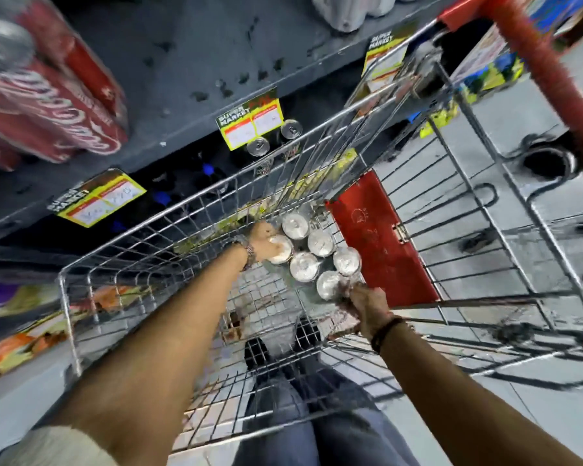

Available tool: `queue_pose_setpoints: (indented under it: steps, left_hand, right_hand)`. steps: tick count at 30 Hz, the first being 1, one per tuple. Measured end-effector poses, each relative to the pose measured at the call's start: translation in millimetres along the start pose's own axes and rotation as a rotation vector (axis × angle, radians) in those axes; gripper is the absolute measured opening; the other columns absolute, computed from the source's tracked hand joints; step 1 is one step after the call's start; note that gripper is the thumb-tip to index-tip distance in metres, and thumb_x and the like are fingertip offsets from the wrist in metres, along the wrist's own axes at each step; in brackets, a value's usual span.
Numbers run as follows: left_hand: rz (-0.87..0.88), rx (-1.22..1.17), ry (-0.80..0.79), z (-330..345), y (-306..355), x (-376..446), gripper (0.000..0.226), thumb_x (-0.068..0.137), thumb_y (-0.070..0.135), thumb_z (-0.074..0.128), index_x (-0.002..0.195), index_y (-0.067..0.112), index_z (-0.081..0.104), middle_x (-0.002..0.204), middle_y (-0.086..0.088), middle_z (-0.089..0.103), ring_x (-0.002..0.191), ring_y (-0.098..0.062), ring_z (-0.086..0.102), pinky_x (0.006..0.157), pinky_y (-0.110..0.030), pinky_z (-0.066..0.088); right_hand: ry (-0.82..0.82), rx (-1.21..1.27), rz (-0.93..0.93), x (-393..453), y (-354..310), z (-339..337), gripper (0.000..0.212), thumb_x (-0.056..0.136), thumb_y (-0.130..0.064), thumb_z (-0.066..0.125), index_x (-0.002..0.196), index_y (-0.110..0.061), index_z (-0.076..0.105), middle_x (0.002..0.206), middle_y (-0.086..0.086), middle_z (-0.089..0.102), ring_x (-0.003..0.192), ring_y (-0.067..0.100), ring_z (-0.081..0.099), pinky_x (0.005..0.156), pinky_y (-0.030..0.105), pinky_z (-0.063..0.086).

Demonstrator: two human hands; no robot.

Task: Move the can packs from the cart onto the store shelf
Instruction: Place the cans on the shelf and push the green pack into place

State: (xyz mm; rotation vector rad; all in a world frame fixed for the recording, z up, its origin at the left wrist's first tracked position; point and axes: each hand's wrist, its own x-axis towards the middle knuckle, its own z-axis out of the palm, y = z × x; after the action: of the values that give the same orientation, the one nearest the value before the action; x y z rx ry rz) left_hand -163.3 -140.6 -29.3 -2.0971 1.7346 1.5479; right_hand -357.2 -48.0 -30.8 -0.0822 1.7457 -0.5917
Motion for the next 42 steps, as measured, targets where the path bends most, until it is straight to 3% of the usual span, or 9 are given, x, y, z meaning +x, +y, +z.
queue_pose_setpoints:
  steps: [3,6,11,14,23,26,32,37,42]
  left_hand:
    - [0.127,-0.088,0.025,-33,26,-50,0.016,0.080,-0.007,0.059,0.091,0.001,0.052,0.086,-0.009,0.052,0.077,-0.009,0.055,0.063,-0.011,0.041]
    - [0.189,-0.109,0.062,-68,46,-87,0.035,0.077,-0.009,0.062,0.058,0.011,0.041,0.061,0.001,0.036,0.055,-0.009,0.032,0.050,-0.020,0.025]
    - [0.289,-0.201,0.236,-127,85,-140,0.016,0.077,0.002,0.068,0.090,0.004,0.059,0.088,-0.012,0.061,0.085,-0.019,0.053,0.077,-0.032,0.048]
    - [0.338,-0.262,0.328,-161,105,-162,0.016,0.077,0.004,0.069,0.081,0.015,0.058,0.087,-0.008,0.062,0.090,-0.020,0.055,0.082,-0.033,0.048]
    - [0.195,-0.378,0.673,-240,125,-141,0.022,0.074,0.009,0.072,0.060,0.014,0.056,0.078,-0.011,0.059,0.077,-0.016,0.050,0.071,-0.028,0.036]
    - [0.109,-0.433,0.728,-253,121,-120,0.014,0.076,0.014,0.069,0.071,0.012,0.056,0.081,-0.010,0.058,0.077,-0.018,0.051,0.071,-0.028,0.037]
    - [0.000,-0.477,0.793,-273,113,-85,0.024,0.077,0.022,0.069,0.088,0.002,0.060,0.097,-0.015,0.066,0.093,-0.026,0.062,0.086,-0.035,0.049]
    - [-0.047,-0.466,0.808,-279,109,-66,0.035,0.078,0.024,0.067,0.096,-0.005,0.066,0.102,-0.024,0.070,0.099,-0.031,0.065,0.082,-0.040,0.051]
    - [0.005,-0.472,0.788,-279,97,-58,0.024,0.077,0.030,0.066,0.060,0.016,0.055,0.067,-0.002,0.057,0.072,-0.016,0.054,0.059,-0.025,0.038]
  right_hand:
    - [0.001,0.004,-0.188,-45,-25,-8,0.007,0.080,0.002,0.066,0.087,0.003,0.065,0.044,-0.004,0.065,0.033,0.002,0.056,0.034,0.011,0.042]
    - [-0.072,0.012,-0.381,-94,-58,-17,0.014,0.083,0.003,0.061,0.083,-0.004,0.074,0.057,-0.001,0.067,0.048,0.006,0.059,0.042,0.014,0.047]
    - [-0.212,-0.021,-0.568,-165,-119,-27,0.009,0.086,-0.006,0.061,0.089,0.002,0.064,0.050,0.001,0.058,0.033,-0.001,0.048,0.035,0.010,0.038]
    - [-0.237,-0.076,-0.692,-189,-155,-20,0.008,0.085,-0.010,0.065,0.079,-0.005,0.064,0.052,-0.002,0.057,0.040,0.004,0.050,0.040,0.015,0.045]
    - [-0.253,-0.170,-0.880,-177,-275,69,0.008,0.081,-0.012,0.068,0.083,-0.004,0.070,0.069,0.005,0.065,0.050,0.010,0.063,0.038,0.020,0.054]
    - [-0.217,-0.236,-0.918,-163,-306,106,0.008,0.079,-0.014,0.070,0.078,-0.006,0.071,0.044,-0.007,0.063,0.037,0.004,0.058,0.036,0.016,0.050]
    - [-0.212,-0.348,-0.928,-143,-344,161,0.007,0.079,-0.013,0.069,0.072,-0.012,0.067,0.052,0.000,0.060,0.029,0.001,0.054,0.034,0.019,0.051]
    - [-0.213,-0.451,-0.906,-122,-364,188,0.024,0.079,-0.016,0.069,0.057,-0.018,0.059,0.061,0.004,0.063,0.056,0.017,0.062,0.051,0.031,0.058]
    - [-0.246,-0.546,-0.904,-113,-373,197,0.017,0.082,-0.031,0.066,0.083,-0.014,0.066,0.096,0.012,0.070,0.090,0.027,0.068,0.083,0.043,0.058]
